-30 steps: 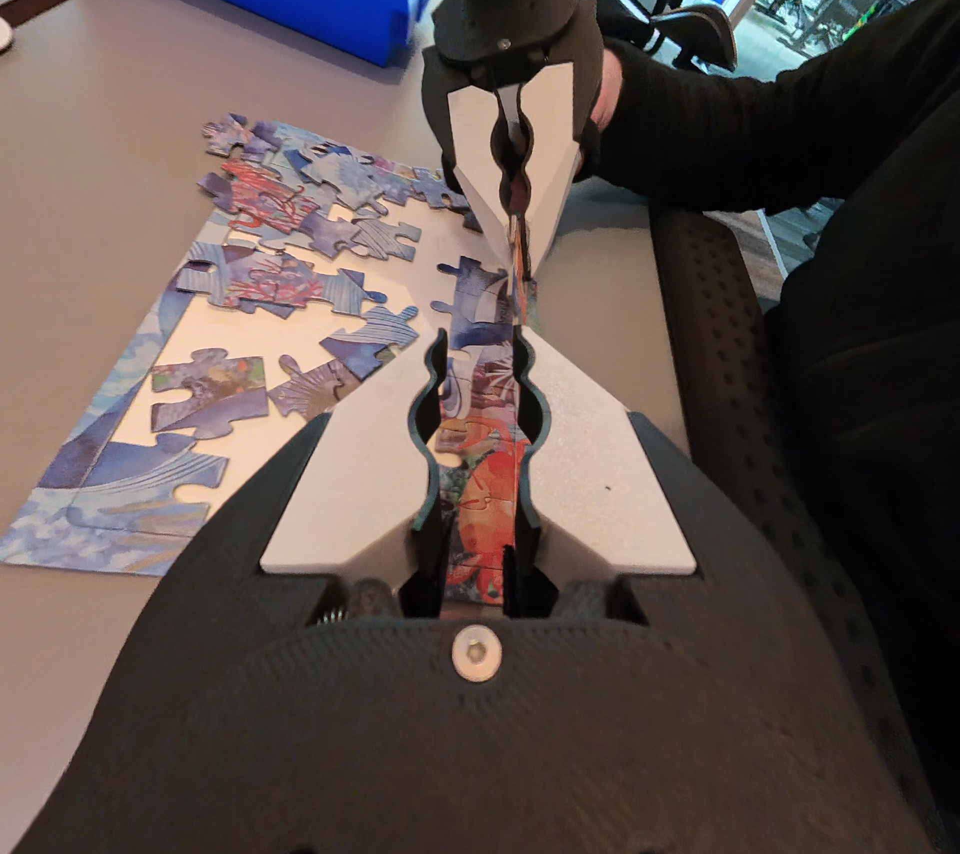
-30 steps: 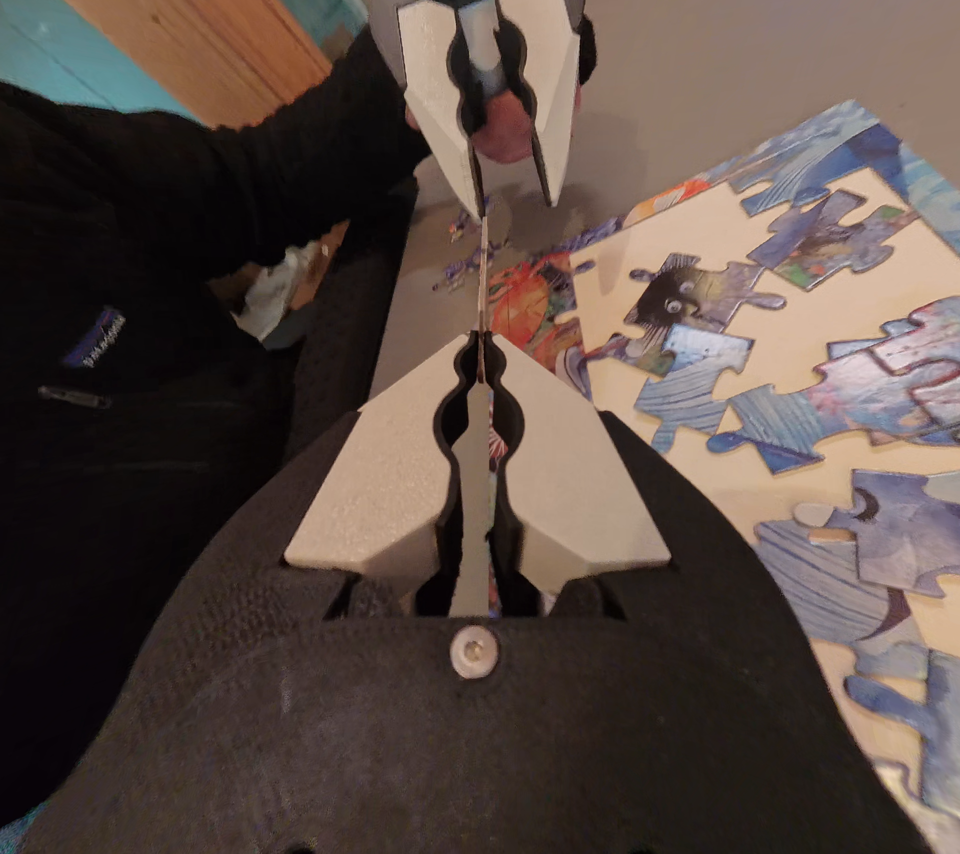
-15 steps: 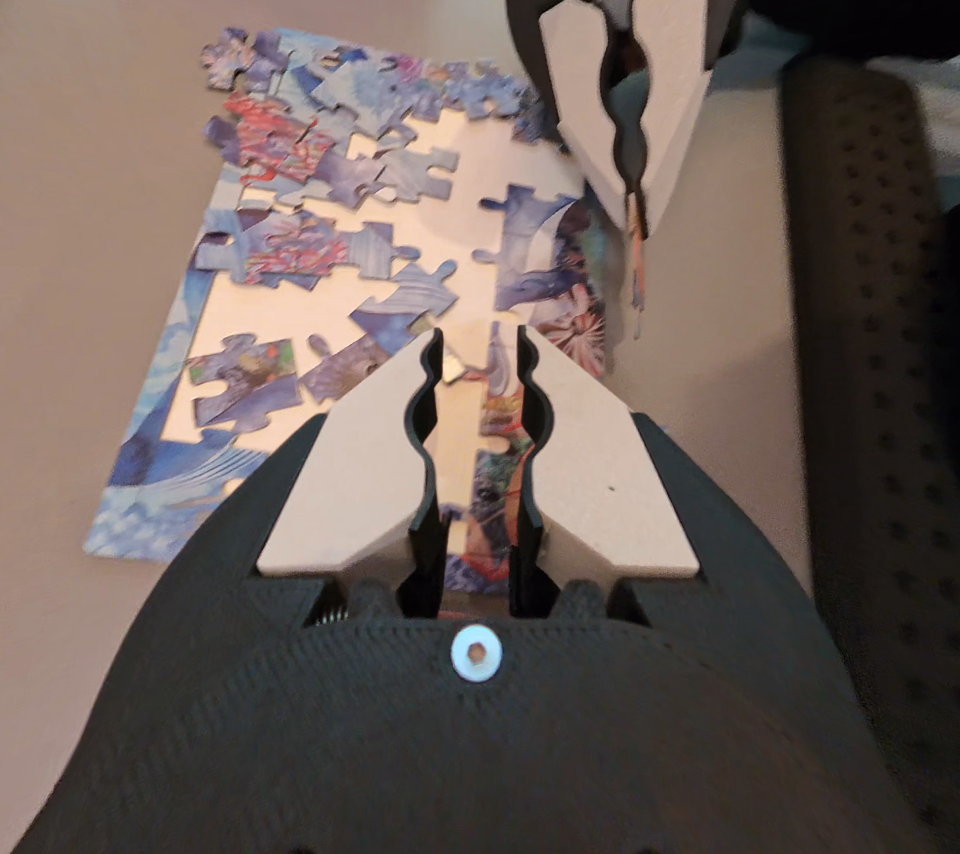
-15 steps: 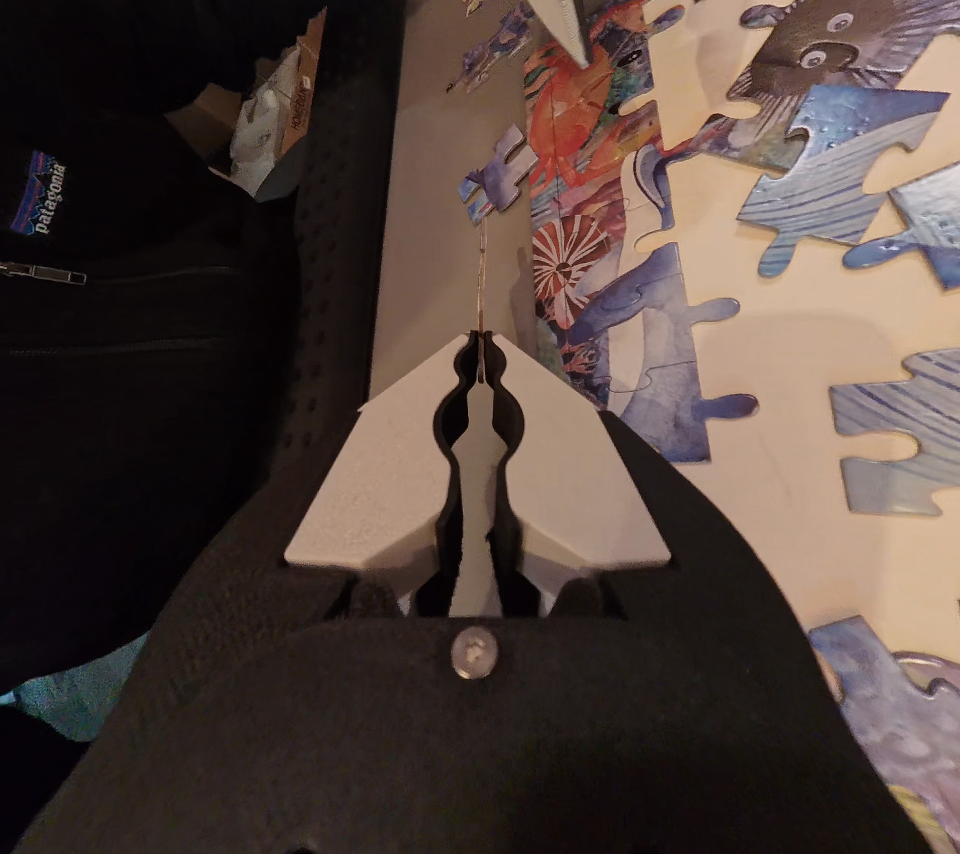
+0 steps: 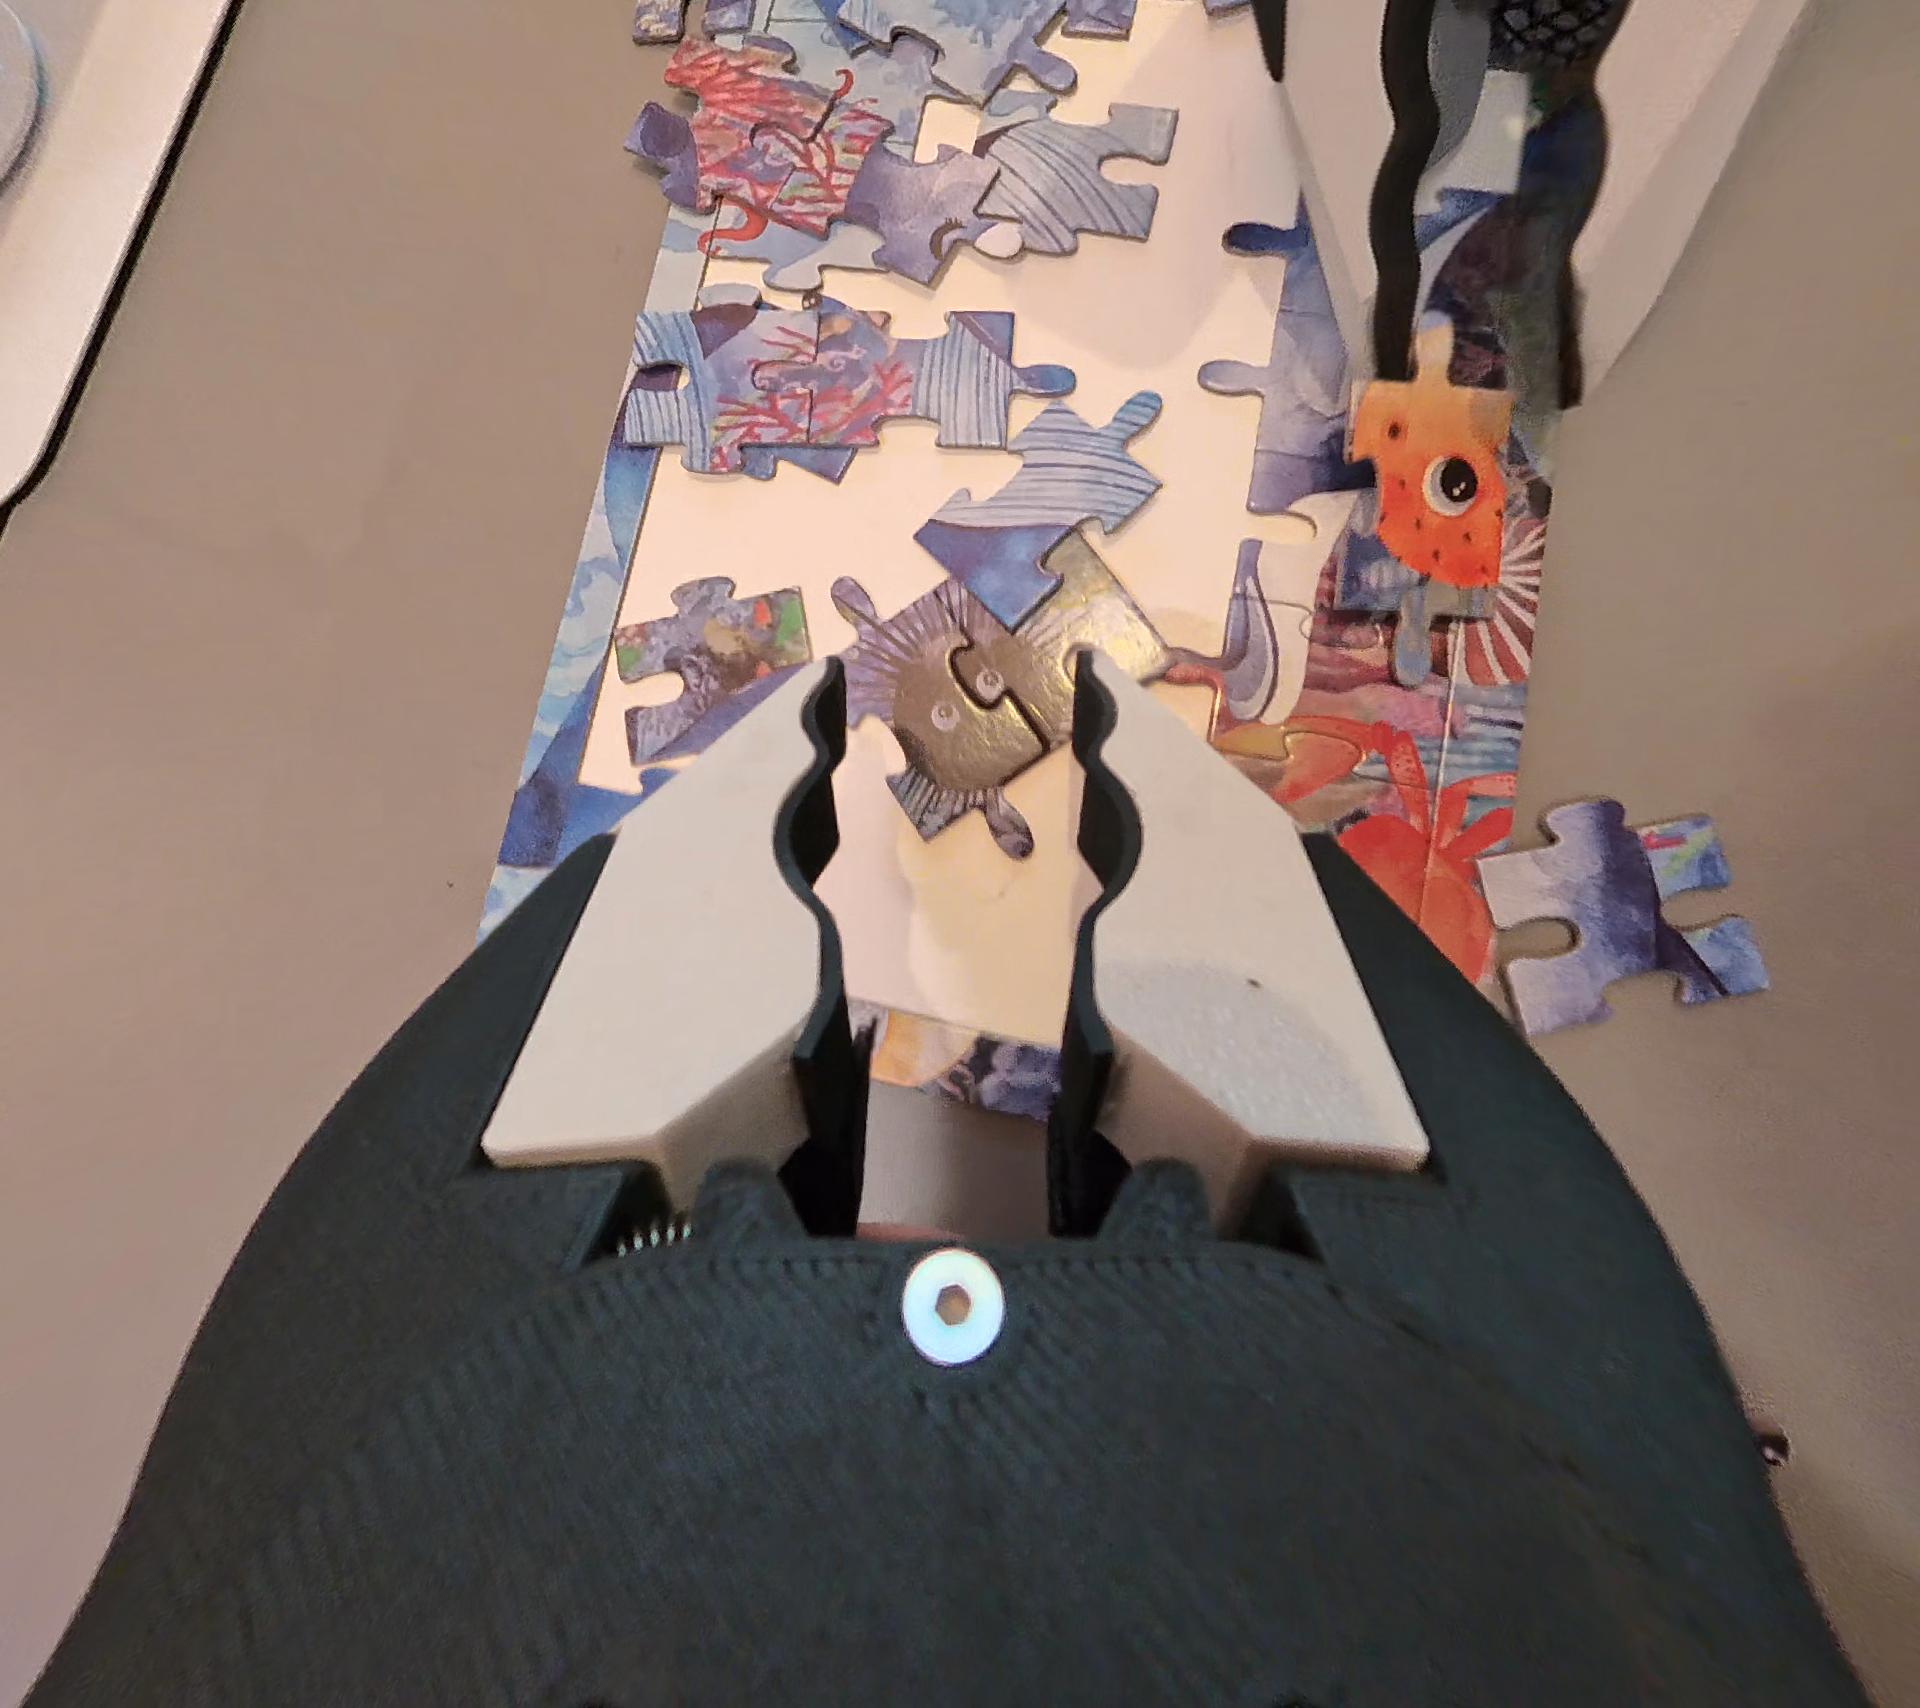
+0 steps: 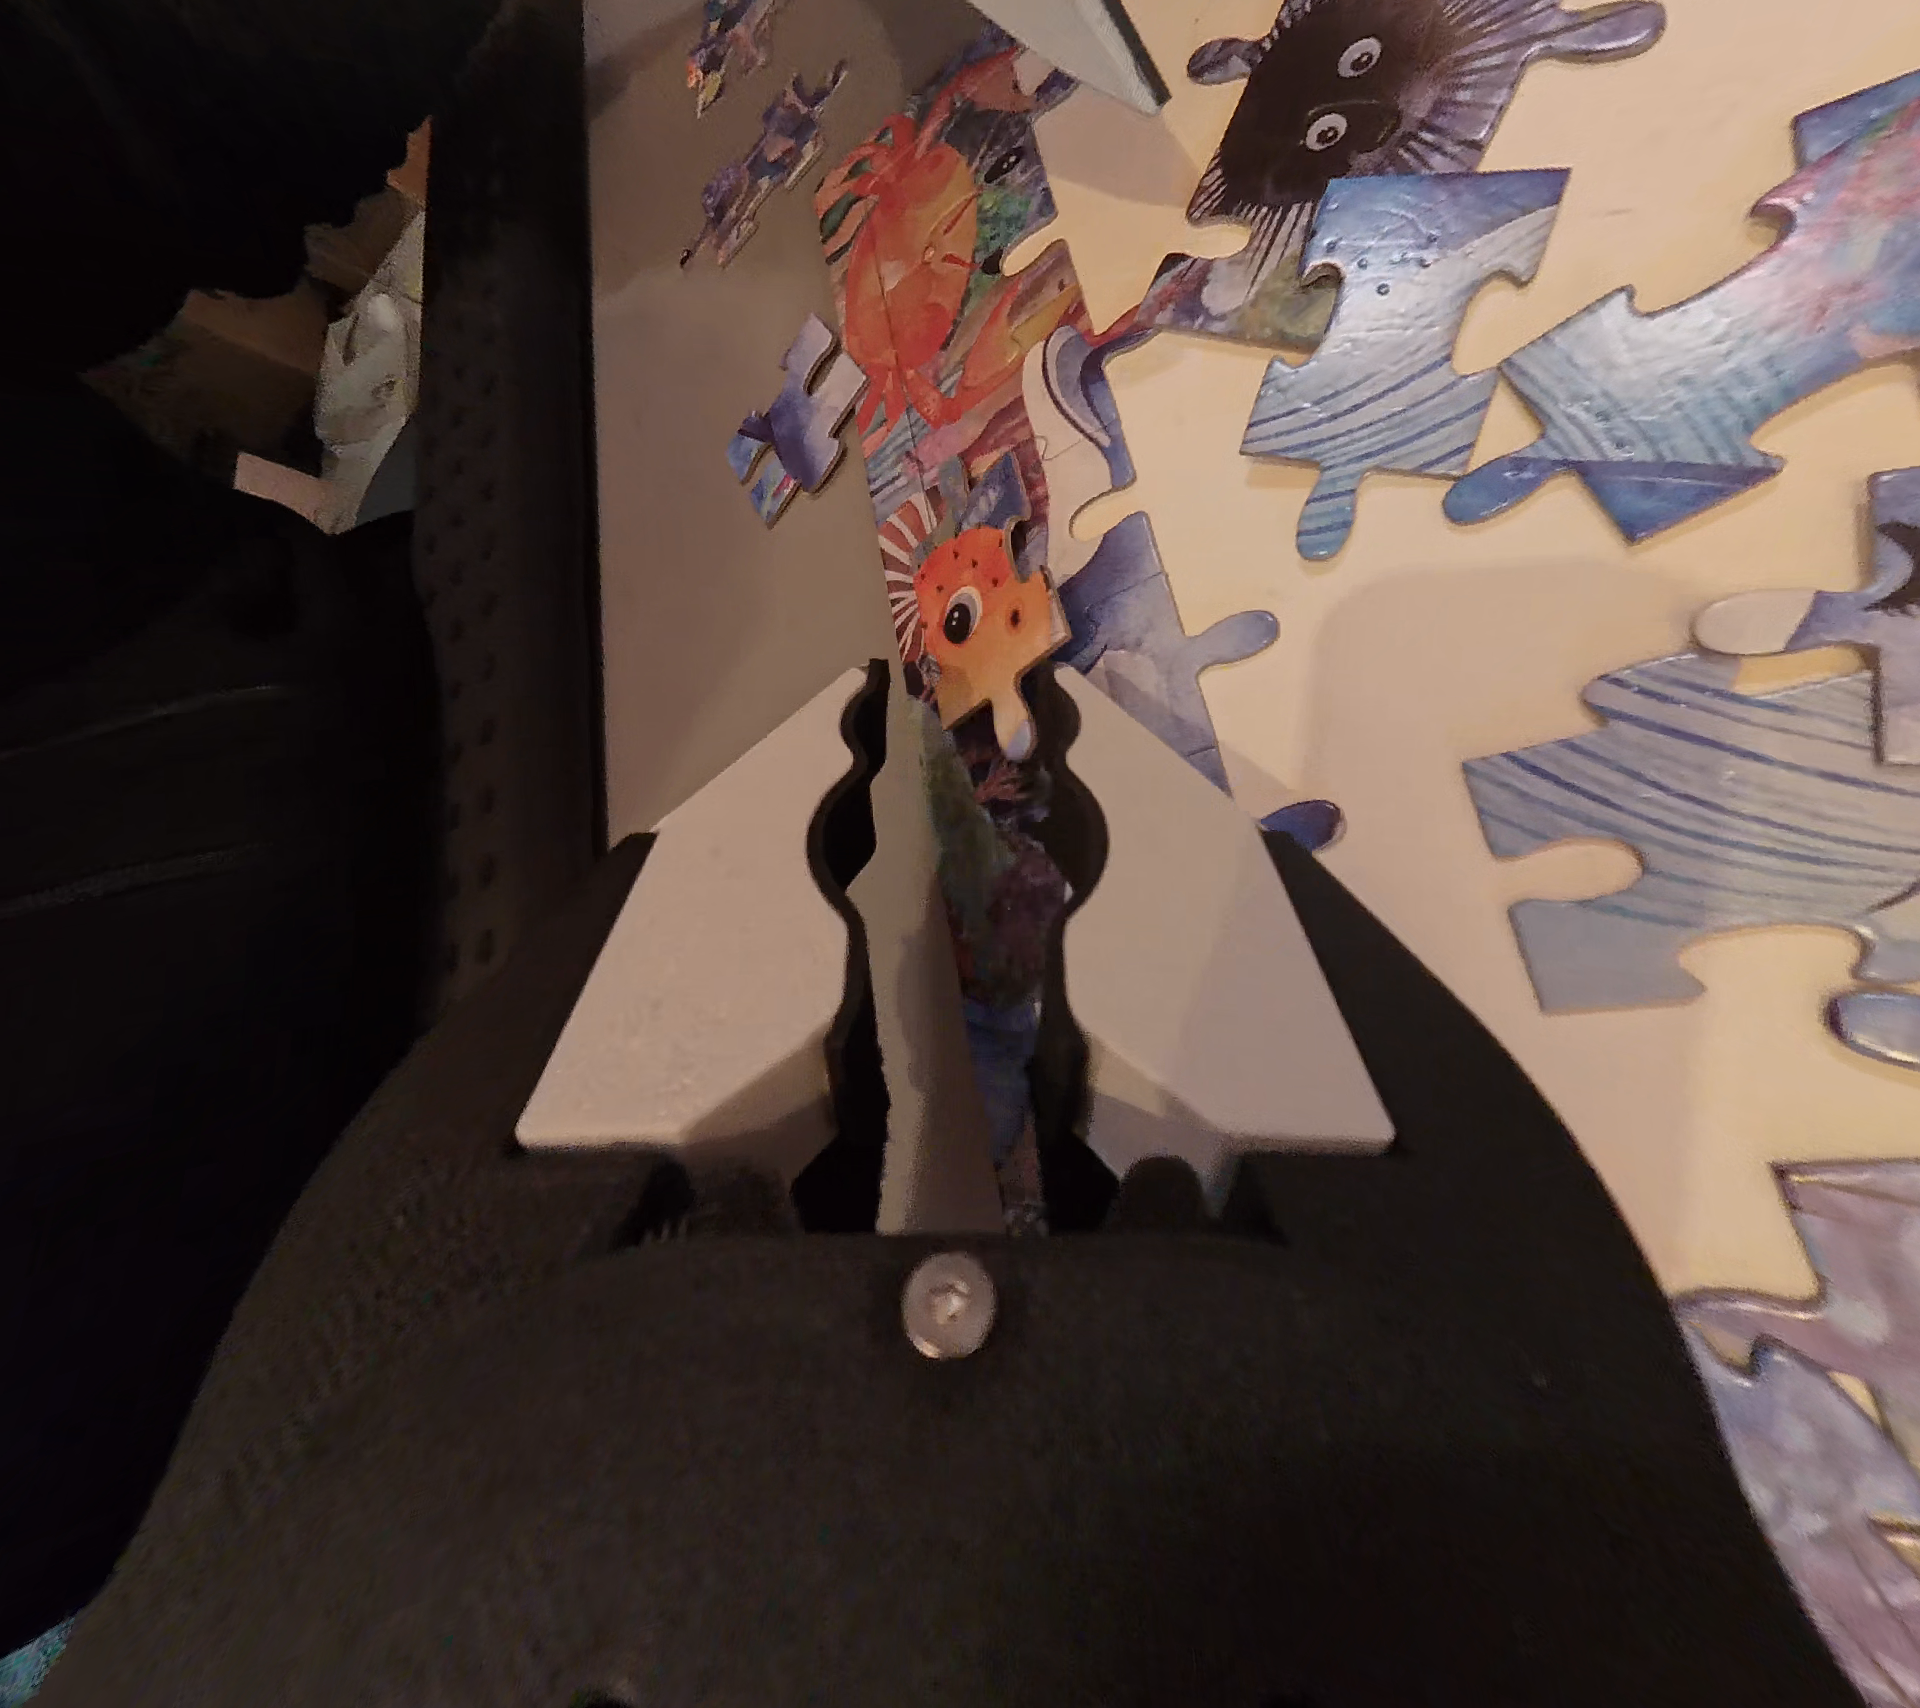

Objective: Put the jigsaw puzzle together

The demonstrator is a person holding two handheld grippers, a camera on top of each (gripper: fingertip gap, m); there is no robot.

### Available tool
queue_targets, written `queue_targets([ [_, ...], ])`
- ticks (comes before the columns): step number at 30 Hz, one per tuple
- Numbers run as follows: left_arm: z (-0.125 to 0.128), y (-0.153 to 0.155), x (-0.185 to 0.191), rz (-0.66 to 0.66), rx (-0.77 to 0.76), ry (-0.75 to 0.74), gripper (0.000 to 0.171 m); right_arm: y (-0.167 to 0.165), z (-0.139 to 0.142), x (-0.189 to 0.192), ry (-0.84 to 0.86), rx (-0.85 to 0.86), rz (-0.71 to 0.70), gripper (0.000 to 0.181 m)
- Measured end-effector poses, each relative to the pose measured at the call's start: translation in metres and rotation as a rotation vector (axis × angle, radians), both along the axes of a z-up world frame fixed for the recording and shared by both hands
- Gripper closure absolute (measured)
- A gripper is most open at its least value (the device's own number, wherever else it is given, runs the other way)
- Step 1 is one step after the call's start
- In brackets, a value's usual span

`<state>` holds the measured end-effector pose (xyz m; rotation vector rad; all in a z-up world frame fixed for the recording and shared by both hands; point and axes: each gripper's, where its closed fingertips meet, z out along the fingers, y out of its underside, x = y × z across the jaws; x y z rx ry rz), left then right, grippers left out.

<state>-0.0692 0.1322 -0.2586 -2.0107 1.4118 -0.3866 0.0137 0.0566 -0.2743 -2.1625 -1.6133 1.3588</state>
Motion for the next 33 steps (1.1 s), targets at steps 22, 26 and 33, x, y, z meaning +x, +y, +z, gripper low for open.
queue_targets([
  [22, -0.024, 0.059, 0.044, -0.060, -0.031, 0.109, 0.074, 0.135, 0.061, 0.084, 0.261, 0.156, -0.482, 0.158],
  [26, -0.027, 0.055, 0.045, -0.064, -0.091, 0.089, 0.082, 0.133, 0.055, 0.083, 0.234, 0.157, -0.463, 0.157],
  [33, -0.030, 0.051, 0.044, -0.064, -0.154, 0.056, 0.090, 0.108, 0.017, 0.095, -0.031, 0.230, -0.291, 0.146],
])
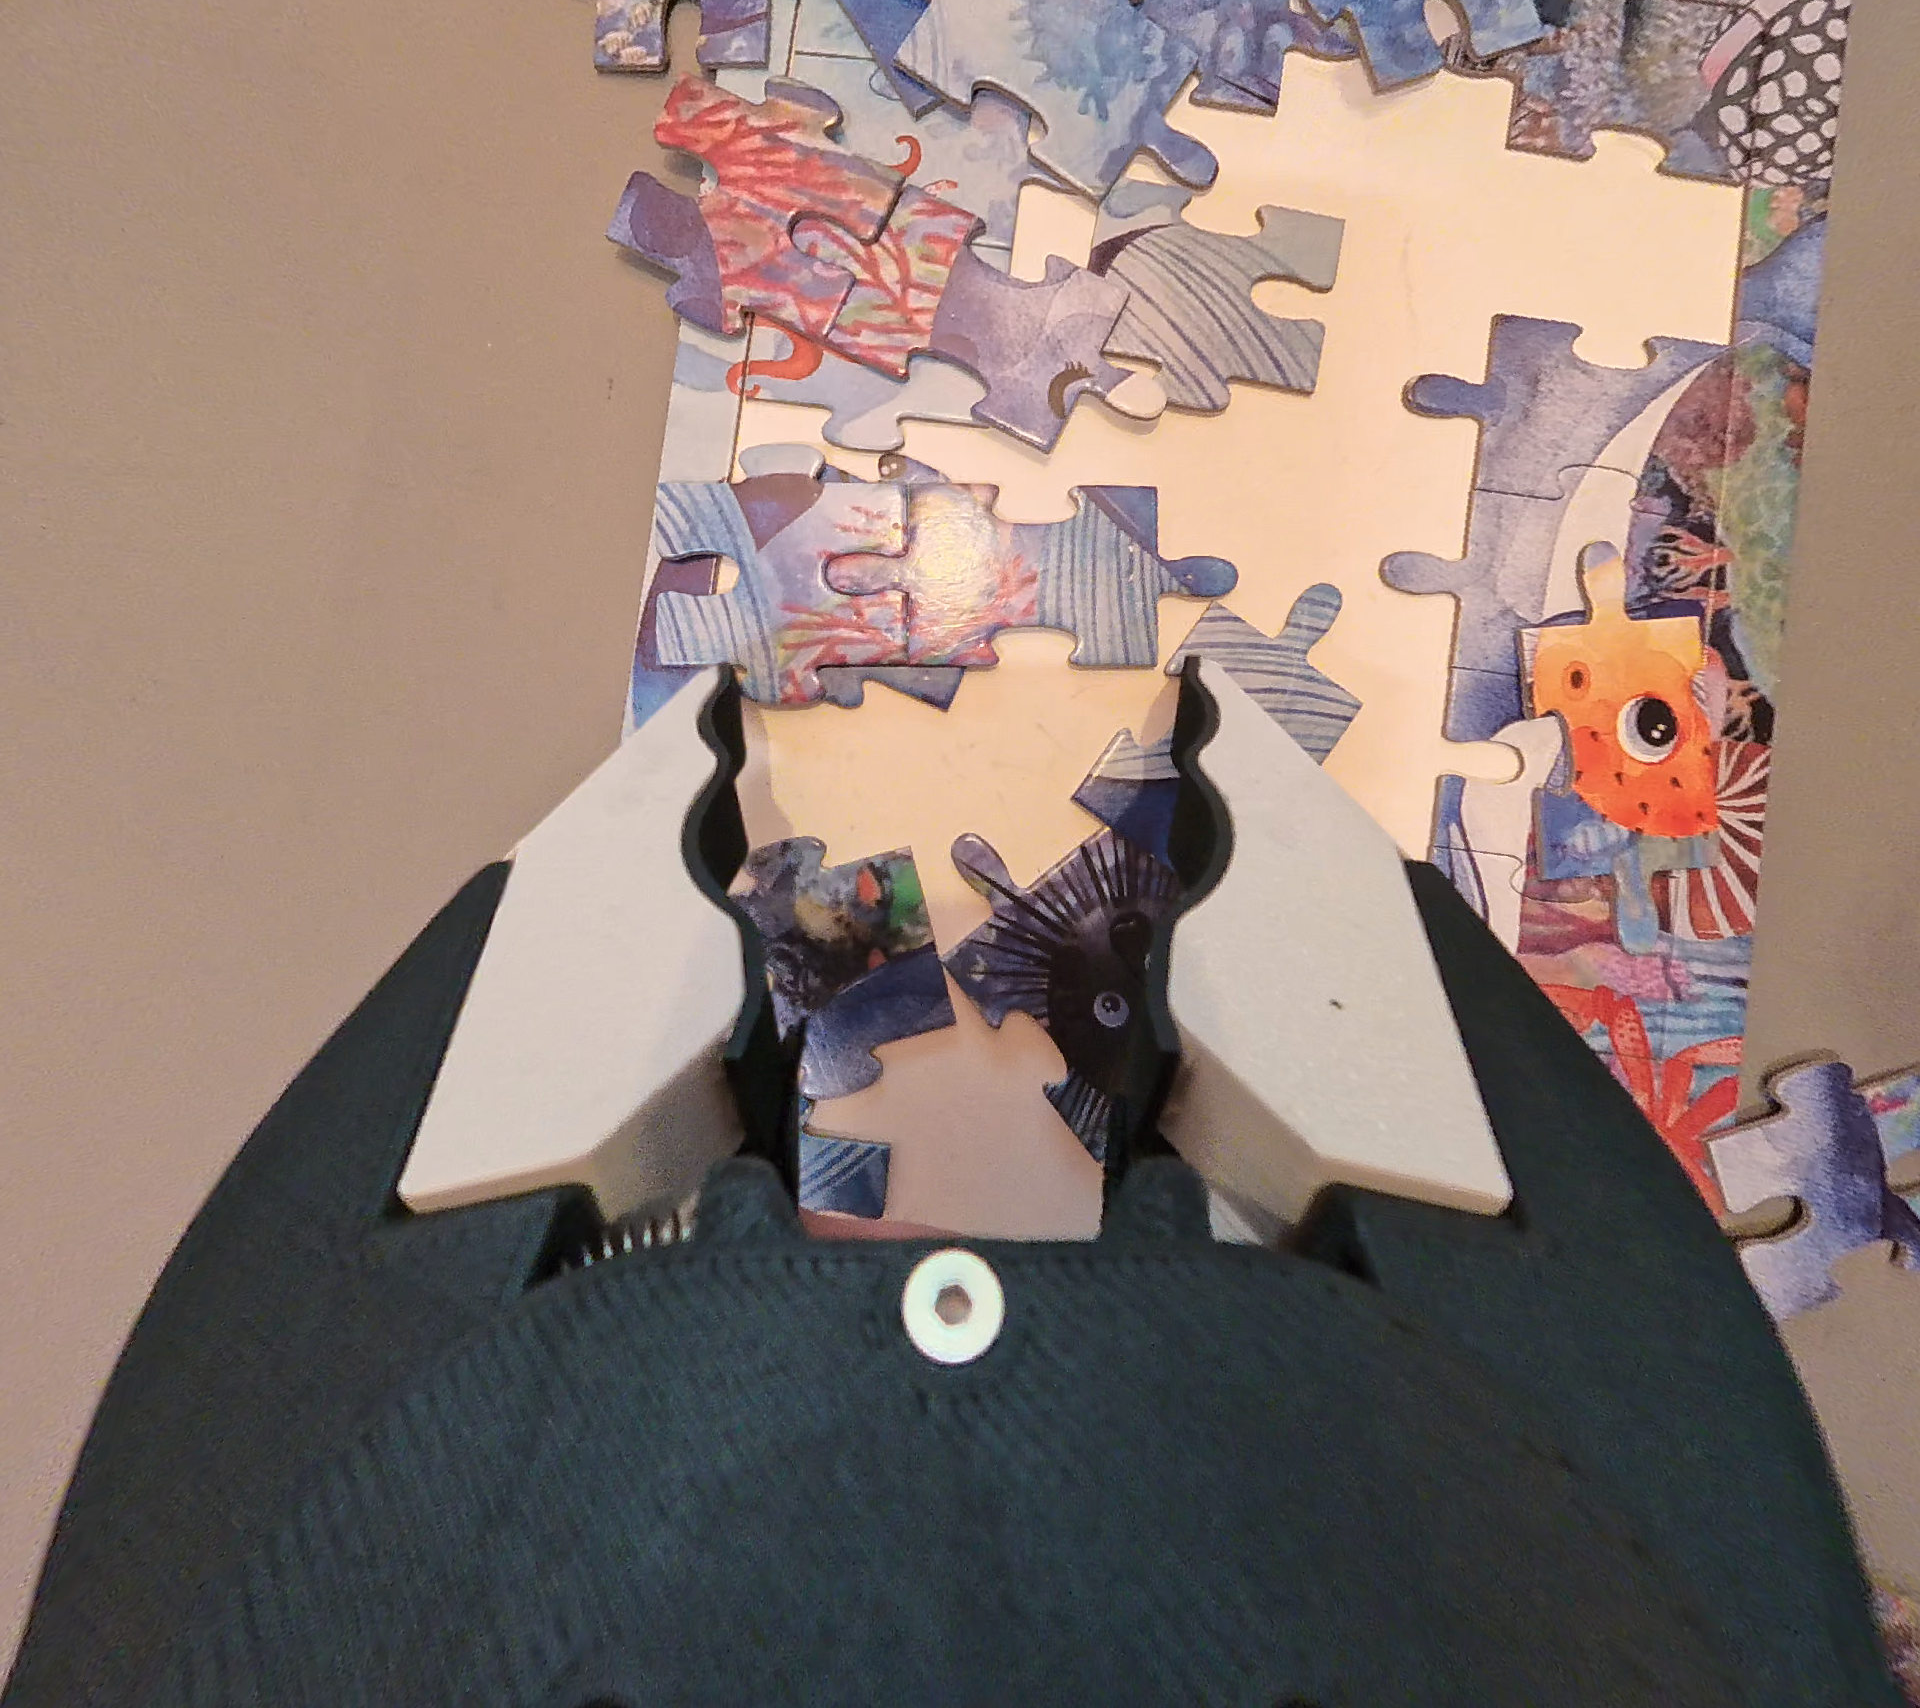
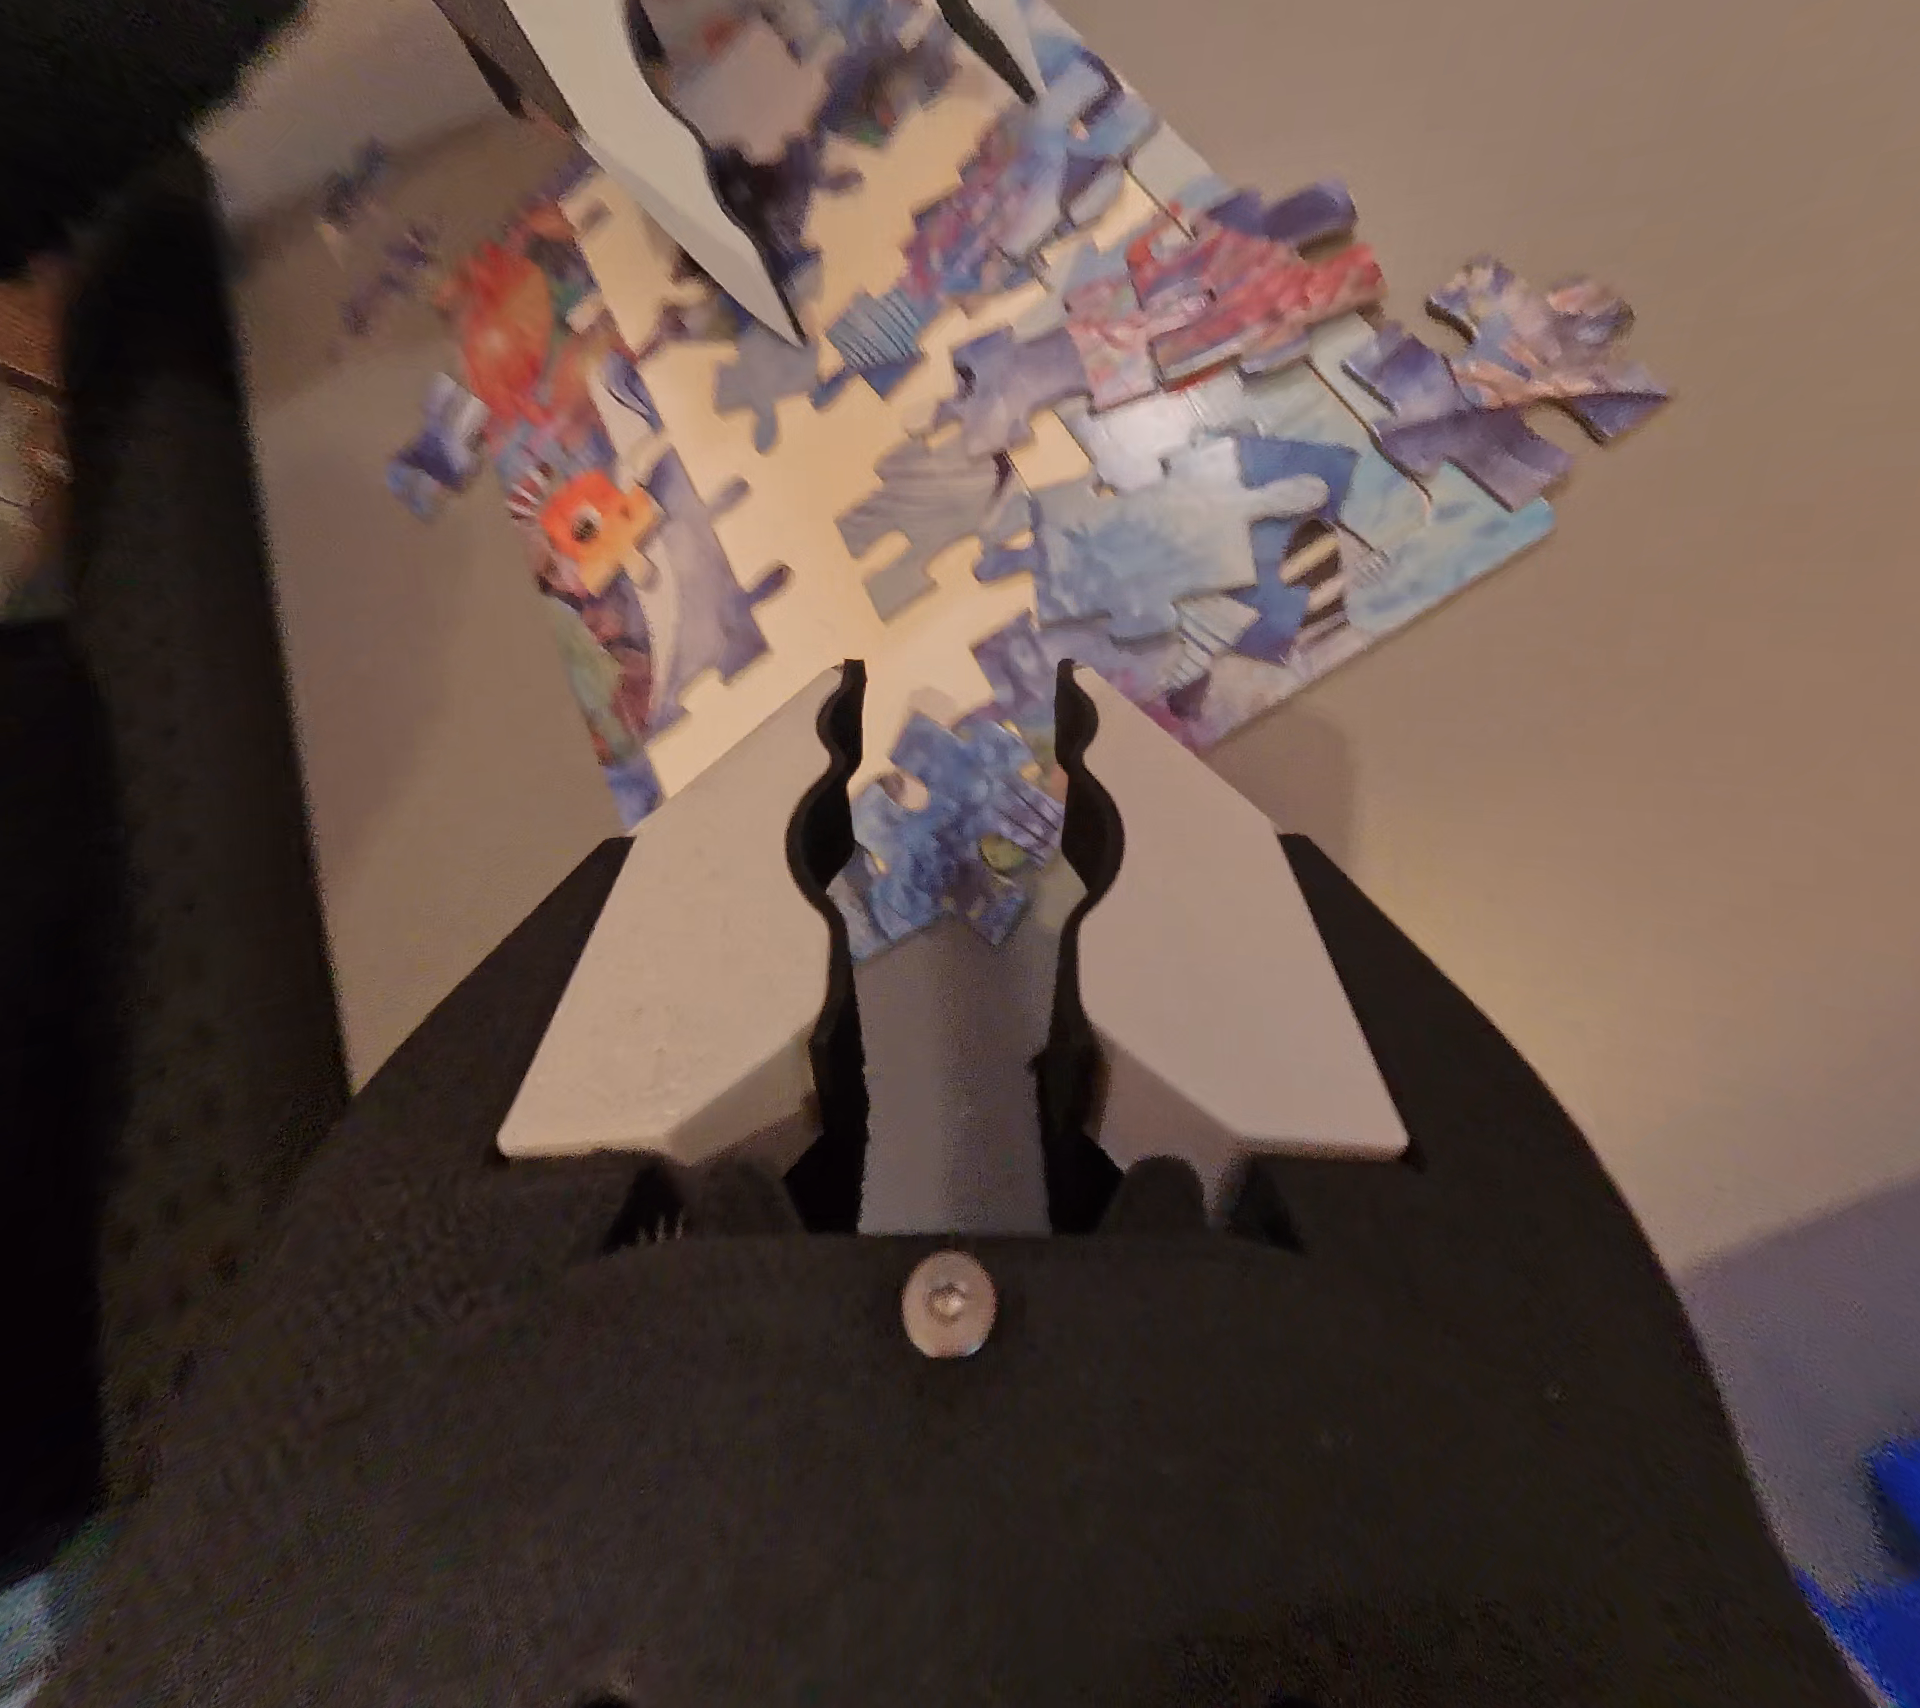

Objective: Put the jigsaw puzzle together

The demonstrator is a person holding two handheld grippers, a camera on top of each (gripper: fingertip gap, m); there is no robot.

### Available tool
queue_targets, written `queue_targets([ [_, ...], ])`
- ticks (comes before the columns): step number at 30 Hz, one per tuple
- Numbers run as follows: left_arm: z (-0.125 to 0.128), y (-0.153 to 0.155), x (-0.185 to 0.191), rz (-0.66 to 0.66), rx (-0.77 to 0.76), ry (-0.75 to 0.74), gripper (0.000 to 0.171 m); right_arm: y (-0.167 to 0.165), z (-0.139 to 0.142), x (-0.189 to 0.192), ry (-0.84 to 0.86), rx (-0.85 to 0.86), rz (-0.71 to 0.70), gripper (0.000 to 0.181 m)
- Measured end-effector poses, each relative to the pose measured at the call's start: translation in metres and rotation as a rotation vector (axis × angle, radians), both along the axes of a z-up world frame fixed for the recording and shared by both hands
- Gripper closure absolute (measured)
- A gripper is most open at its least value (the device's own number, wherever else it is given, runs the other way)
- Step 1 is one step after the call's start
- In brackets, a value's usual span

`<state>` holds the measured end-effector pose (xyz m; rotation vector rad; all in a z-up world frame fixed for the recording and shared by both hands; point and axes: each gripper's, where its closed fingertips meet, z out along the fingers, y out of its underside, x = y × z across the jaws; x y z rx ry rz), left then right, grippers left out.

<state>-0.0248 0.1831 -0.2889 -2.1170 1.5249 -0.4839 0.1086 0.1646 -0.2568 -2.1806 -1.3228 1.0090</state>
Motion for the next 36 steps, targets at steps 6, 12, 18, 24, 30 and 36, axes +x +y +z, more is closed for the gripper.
queue_targets([
  [6, -0.001, -0.006, -0.002, -0.020, -0.022, 0.014, 0.092, -0.008, -0.023, 0.026, -0.225, 0.081, 0.078, 0.135],
  [12, -0.001, -0.008, -0.007, -0.039, 0.007, 0.065, 0.092, -0.004, -0.031, 0.031, -0.272, 0.132, 0.077, 0.148],
  [18, 0.003, 0.000, -0.013, -0.013, 0.061, 0.080, 0.095, 0.002, -0.033, 0.037, -0.295, 0.150, 0.058, 0.176],
  [24, 0.008, 0.003, -0.015, -0.002, 0.085, 0.075, 0.095, 0.000, -0.027, 0.035, -0.273, 0.154, 0.062, 0.148],
  [30, 0.008, 0.004, -0.012, 0.009, 0.093, 0.057, 0.094, -0.010, -0.031, 0.030, -0.299, 0.148, 0.103, 0.137],
  [36, 0.009, 0.003, -0.010, 0.000, 0.105, 0.057, 0.095, -0.004, -0.032, 0.031, -0.303, 0.170, 0.084, 0.151],
])
